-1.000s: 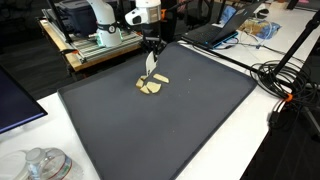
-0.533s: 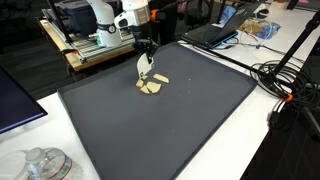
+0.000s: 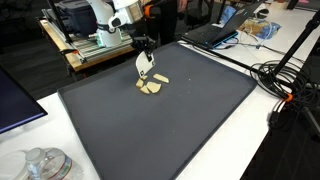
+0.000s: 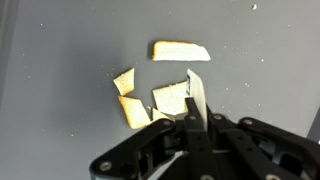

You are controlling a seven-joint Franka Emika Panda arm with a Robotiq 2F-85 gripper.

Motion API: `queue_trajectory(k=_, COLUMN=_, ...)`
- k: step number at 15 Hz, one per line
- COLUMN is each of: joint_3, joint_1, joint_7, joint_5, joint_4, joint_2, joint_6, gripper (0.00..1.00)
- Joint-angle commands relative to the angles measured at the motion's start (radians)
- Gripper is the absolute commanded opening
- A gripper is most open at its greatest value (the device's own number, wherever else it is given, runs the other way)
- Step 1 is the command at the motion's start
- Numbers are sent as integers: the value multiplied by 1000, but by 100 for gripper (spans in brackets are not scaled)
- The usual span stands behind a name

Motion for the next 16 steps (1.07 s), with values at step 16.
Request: queue_trajectory(k=16, joint_3=-88, joint_1=-10, joint_7=129, joint_5=-217, joint_4=146, joint_2=138, joint_6=-43, gripper=1)
